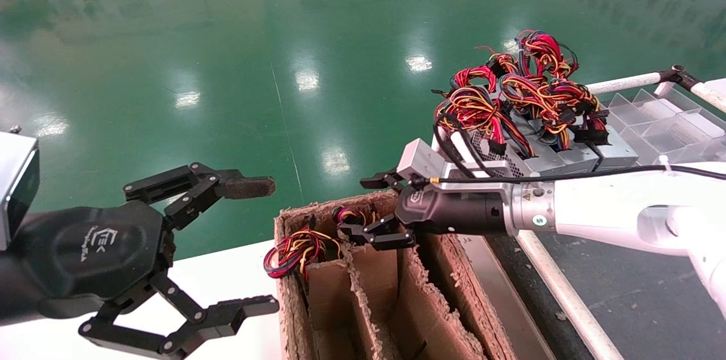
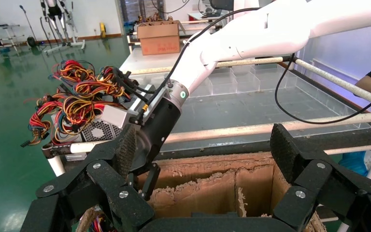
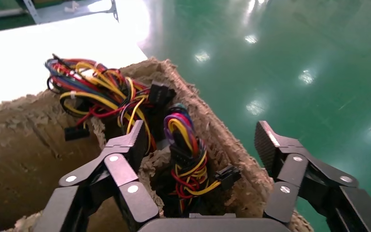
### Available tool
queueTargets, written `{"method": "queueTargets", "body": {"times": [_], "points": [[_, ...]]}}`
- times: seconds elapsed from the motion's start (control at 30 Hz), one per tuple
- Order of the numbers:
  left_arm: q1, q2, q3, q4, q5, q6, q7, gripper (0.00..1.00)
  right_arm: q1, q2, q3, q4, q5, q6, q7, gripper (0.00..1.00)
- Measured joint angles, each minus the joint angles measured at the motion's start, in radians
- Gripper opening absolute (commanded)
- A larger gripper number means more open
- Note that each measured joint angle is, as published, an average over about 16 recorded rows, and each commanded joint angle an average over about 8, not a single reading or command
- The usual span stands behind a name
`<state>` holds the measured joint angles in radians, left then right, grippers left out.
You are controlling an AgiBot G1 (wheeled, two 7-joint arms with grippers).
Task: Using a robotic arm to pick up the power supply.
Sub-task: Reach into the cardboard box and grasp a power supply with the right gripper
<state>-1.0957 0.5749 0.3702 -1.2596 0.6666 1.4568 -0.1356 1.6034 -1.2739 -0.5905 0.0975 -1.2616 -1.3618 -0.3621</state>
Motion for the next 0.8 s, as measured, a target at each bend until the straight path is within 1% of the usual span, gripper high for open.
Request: {"method": "queueTargets", "body": {"times": [0.3,0.63,0.8], "points": [[0.0,0.0,0.0,0.0,0.0,0.0,0.0,1.0,0.011,-0.026,-0.005,-0.041,-0.008,0.015,-0.043,0.0],[0.0,0.0,0.0,0.0,0.0,0.0,0.0,1.0,0.011,-0.043,-0.006,-0.066,-0.01,0.035,-0.063,0.0],[0.0,0.0,0.0,0.0,0.0,0.0,0.0,1.0,0.009,-0.042,-0.003,-0.071,-0.005,0.031,-0.069,0.0]]}}
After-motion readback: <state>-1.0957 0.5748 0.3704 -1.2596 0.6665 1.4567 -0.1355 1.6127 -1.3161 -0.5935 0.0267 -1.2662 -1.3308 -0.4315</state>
